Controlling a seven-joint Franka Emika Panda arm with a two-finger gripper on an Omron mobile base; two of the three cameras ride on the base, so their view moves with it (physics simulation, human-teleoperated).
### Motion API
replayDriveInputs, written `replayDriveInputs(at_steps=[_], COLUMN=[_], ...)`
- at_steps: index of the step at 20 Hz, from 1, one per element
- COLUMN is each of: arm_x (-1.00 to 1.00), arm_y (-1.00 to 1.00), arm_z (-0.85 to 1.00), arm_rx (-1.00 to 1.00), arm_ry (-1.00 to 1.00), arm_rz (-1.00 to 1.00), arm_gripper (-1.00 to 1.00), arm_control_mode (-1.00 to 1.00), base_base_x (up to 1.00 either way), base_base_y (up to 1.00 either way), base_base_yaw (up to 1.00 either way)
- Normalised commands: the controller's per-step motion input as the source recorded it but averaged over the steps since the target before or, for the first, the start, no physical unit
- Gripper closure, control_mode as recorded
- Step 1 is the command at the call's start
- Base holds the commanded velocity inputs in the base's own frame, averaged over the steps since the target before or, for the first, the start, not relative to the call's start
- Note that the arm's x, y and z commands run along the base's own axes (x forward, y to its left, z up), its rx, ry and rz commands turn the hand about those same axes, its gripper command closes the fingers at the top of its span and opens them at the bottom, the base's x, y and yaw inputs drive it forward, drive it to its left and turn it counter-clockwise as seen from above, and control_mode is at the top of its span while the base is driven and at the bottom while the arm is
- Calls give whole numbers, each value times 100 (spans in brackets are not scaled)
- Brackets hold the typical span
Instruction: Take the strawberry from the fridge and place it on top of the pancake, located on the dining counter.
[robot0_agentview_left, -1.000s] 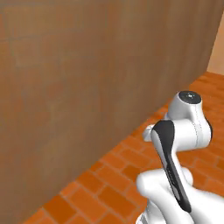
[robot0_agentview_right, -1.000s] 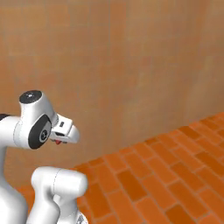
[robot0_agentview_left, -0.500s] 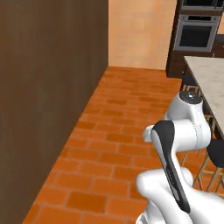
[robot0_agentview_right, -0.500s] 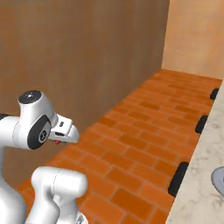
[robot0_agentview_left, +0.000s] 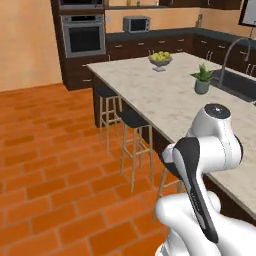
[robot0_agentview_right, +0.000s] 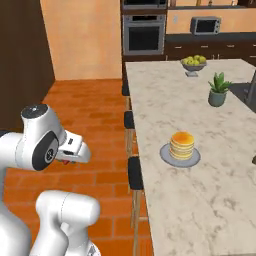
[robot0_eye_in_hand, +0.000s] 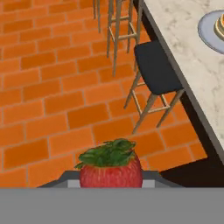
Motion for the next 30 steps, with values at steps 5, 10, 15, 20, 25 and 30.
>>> replayDriveInputs(at_steps=[5,10,15,20,25,30], arm_x=[0,0,0,0,0,80], arm_y=[0,0,0,0,0,-1], arm_z=[0,0,0,0,0,0], arm_rx=[0,0,0,0,0,9], arm_ry=[0,0,0,0,0,1], arm_rz=[0,0,0,0,0,-1], arm_gripper=[100,100,100,100,100,100], arm_control_mode=[100,100,100,100,100,-100], base_base_x=[19,45,91,38,92,20], base_base_y=[0,23,83,98,20,0], base_base_yaw=[-100,-94,-65,-34,-14,-1])
